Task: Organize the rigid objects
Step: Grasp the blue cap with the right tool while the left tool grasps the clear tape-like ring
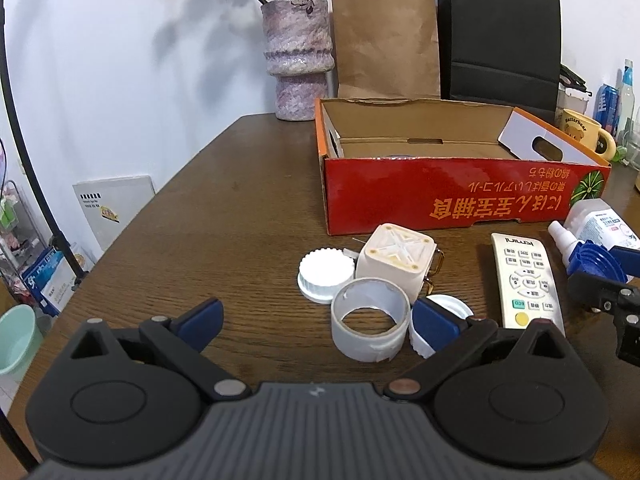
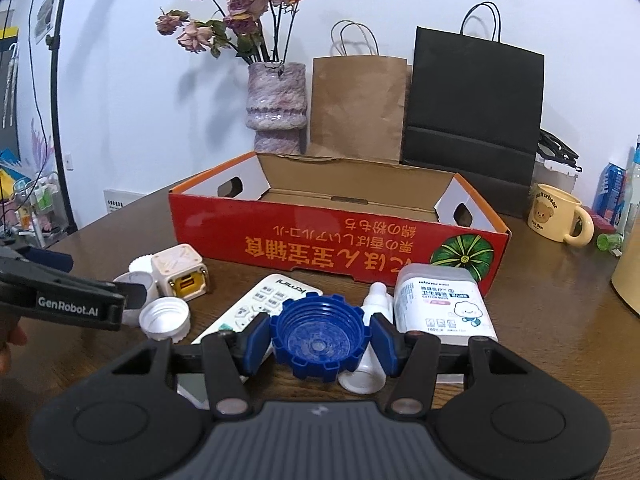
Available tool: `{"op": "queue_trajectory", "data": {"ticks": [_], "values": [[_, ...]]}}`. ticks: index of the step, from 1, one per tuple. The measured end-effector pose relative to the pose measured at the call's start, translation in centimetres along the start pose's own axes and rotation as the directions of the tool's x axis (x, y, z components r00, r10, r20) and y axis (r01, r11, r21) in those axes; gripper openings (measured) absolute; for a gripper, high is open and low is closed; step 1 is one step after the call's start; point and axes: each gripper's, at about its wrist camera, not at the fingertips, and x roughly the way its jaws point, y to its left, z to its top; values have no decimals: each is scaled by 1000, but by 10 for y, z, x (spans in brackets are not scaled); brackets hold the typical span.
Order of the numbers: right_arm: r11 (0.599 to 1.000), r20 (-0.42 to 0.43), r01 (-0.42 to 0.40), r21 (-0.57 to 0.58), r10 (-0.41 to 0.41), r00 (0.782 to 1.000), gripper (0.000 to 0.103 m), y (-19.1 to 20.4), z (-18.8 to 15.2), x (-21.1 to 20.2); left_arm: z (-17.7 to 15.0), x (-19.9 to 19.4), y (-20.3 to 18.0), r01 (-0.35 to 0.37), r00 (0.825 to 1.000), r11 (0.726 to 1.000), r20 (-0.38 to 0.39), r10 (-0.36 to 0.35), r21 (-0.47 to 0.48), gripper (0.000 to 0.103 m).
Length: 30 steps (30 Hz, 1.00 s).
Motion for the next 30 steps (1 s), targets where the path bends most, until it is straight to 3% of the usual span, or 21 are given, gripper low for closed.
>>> {"op": "queue_trajectory", "data": {"ticks": [5, 12, 21, 26, 28, 30], "values": [[1000, 5, 0, 10, 0, 1000, 53, -1, -1, 1, 0, 4, 0, 12, 1000, 1000, -5, -12, -8, 98], [1000, 19, 6, 12, -6, 1000, 53, 0, -4, -1, -1, 6, 4, 29, 1000, 999, -3, -29, -33, 82], [1000, 37, 6, 6, -6, 999, 53, 2, -6, -5, -1, 3, 13, 23, 1000, 997, 10, -23, -77, 80], [1000, 38, 11, 9, -12, 999, 53, 2, -7, -5, -1, 4, 13, 34, 999, 997, 6, -33, -75, 60], [1000, 39, 10, 8, -11, 999, 53, 2, -7, -6, -1, 5, 12, 41, 999, 997, -2, -41, -68, 44], [1000, 39, 9, 7, -9, 999, 53, 2, -7, -6, -2, 5, 11, 38, 999, 997, -2, -38, -64, 44]]}}
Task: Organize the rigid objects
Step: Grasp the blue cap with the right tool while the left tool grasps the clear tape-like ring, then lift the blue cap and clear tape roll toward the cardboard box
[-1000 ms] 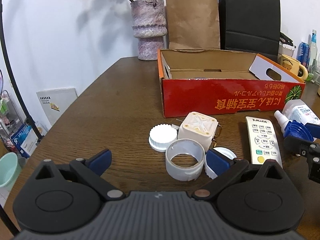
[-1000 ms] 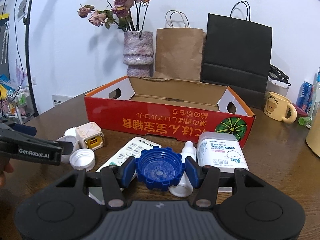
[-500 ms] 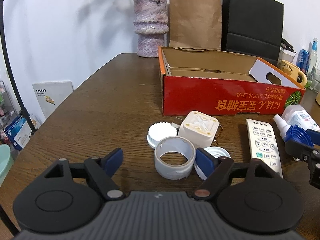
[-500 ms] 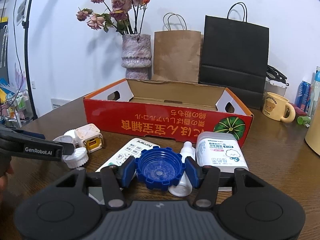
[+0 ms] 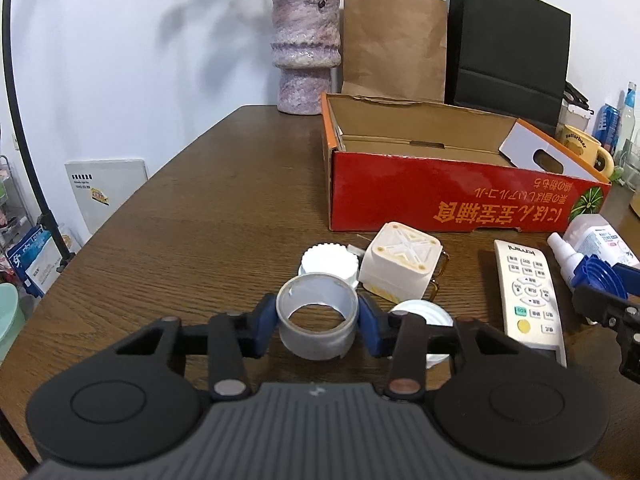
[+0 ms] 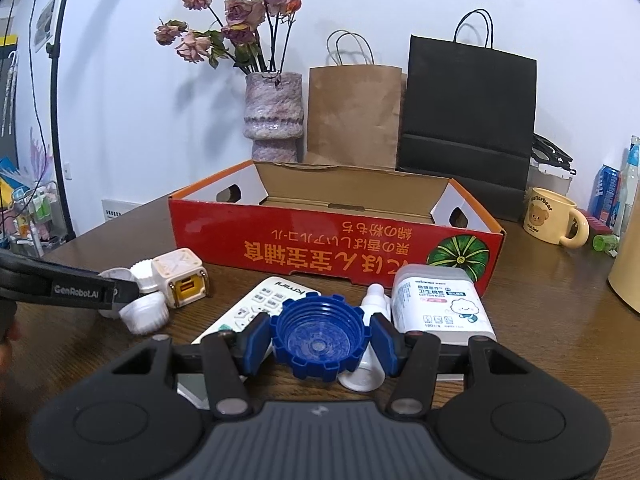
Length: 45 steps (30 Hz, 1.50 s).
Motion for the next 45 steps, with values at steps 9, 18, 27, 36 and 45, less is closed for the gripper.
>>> {"op": "queue_trajectory", "data": {"ticks": [9, 18, 27, 36, 45], "values": [[1000, 15, -1, 0, 1, 1000, 53, 0, -1, -3, -2, -7, -3, -14, 999, 1000, 43, 14, 20, 44], [1000, 36, -3, -2, 3, 999, 53, 1, -1, -8, -3, -21, -5, -34, 994, 999, 106, 31, 27, 44], [1000, 59, -12, -4, 12, 998, 53, 1, 4, -15, 1, -37, -14, -27, 990, 999, 141, 22, 32, 44], [1000, 92, -17, -8, 18, 996, 53, -3, 15, -25, 12, -52, -32, 4, 985, 999, 173, -11, 44, 44], [1000, 120, -23, -14, 24, 993, 53, -12, 31, -27, 31, -56, -53, 30, 980, 999, 195, -38, 42, 44]]}}
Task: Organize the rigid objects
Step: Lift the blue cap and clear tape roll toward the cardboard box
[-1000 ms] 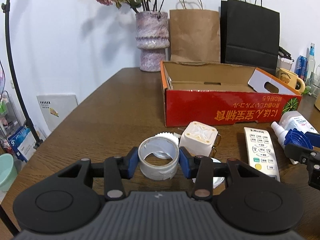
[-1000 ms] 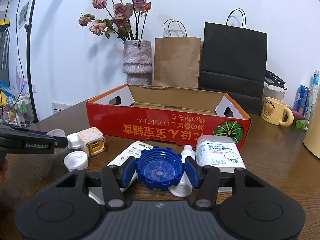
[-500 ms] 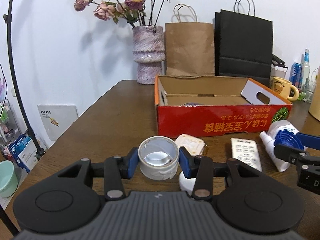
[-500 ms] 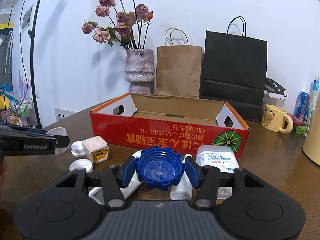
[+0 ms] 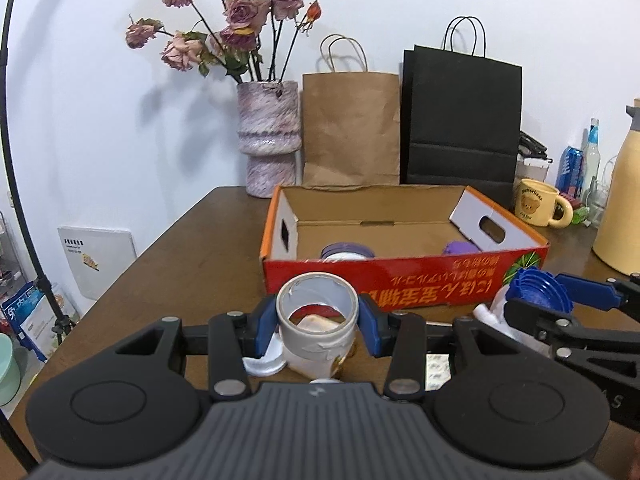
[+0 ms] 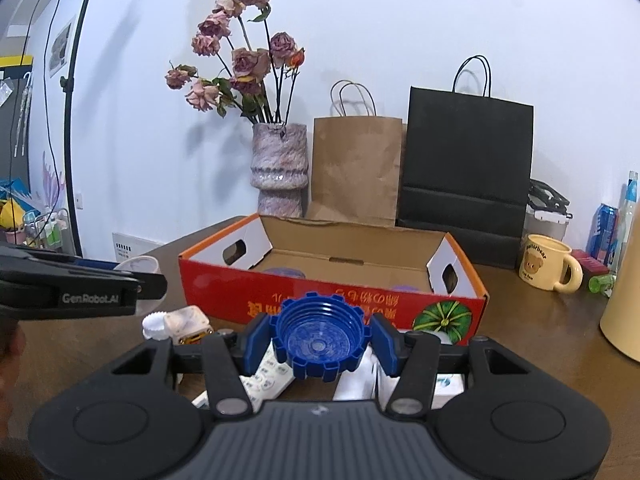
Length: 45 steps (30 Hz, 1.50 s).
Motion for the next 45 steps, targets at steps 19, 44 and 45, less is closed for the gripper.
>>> {"op": "queue_trajectory", "data": {"ticks": [19, 44, 45], "values": [[1000, 58, 13, 15, -14, 998, 53, -27, 40, 24, 41, 32, -21, -3, 1000, 1000, 24, 3, -26, 44], [998, 47, 34, 47, -36, 998, 53, -65, 68, 104, 80, 111, -37, -26, 1000, 998, -14, 25, -58, 44], [998, 44, 35, 48, -37, 998, 53, -67, 68, 107, 82, 114, -37, -27, 1000, 998, -13, 27, -59, 44]]}}
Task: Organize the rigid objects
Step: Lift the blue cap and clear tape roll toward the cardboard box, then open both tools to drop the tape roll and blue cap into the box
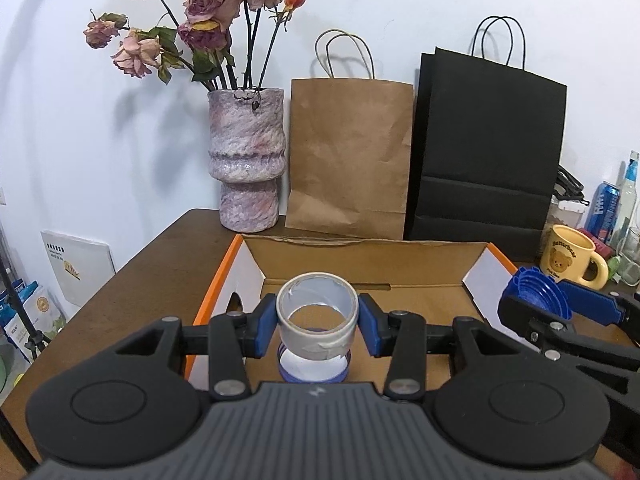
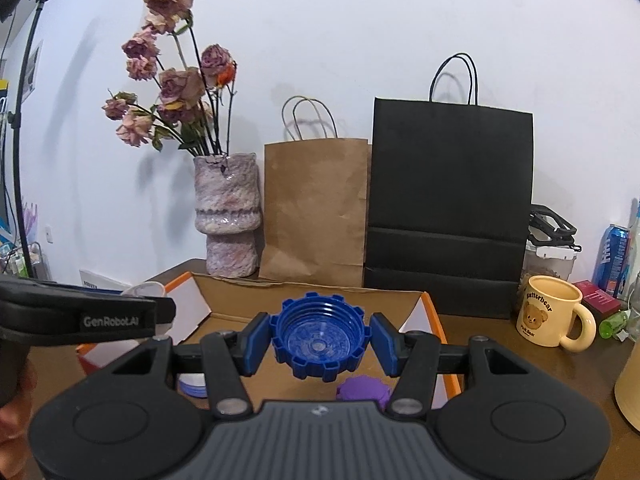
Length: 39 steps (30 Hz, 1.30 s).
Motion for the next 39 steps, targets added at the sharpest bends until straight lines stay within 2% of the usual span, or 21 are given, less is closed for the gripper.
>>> {"op": "queue_trajectory", "data": {"ticks": [22, 39], "values": [[1000, -74, -1, -15, 0, 997, 53, -20, 1, 69, 11, 58, -6, -23, 999, 999, -46, 24, 29, 44], [1000, -97, -5, 0, 5, 995, 53, -25, -2, 79, 8, 77, -8, -30, 996, 998, -83, 34, 52, 44]]}}
